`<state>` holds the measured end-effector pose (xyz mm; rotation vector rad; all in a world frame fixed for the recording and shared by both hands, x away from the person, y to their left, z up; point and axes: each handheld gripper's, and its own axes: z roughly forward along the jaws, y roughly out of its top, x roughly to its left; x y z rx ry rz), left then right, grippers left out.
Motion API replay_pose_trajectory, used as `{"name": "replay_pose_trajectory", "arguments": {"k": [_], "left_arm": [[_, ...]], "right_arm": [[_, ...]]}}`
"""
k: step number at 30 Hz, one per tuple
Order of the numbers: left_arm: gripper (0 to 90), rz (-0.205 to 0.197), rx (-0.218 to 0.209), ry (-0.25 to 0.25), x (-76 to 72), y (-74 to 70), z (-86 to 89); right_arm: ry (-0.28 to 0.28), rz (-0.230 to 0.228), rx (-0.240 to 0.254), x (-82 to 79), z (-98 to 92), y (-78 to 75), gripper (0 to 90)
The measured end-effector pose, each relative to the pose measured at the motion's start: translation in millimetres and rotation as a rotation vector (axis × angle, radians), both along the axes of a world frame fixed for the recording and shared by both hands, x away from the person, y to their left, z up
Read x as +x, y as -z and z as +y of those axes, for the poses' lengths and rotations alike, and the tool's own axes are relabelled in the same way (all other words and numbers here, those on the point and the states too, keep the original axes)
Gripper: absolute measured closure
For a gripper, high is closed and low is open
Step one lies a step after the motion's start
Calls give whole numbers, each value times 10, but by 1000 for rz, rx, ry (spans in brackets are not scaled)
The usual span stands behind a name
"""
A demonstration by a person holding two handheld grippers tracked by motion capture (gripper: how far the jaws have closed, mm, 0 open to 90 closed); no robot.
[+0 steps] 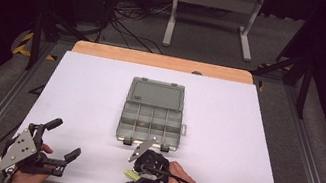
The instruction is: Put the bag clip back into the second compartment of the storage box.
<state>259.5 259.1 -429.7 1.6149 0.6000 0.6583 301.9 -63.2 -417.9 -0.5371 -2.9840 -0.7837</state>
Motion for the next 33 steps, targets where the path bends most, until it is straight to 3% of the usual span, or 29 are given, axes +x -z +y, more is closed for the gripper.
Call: {"name": "replay_pose_trajectory", "arguments": {"k": [7,11,24,33], "left_arm": [[0,-1,-1,-1,-1,0,-1],[0,0,-2,-1,-1,1,-3],[0,0,-2,-2,-1,1,-3],[0,-1,1,-2,-1,1,-3]], "right_arm": [[10,-17,-6,0,8,83,442],[19,-31,-11,-1,12,136,553],[54,-63,-29,-21,34,188,774],[55,-55,-29,-18,33,183,777]]}}
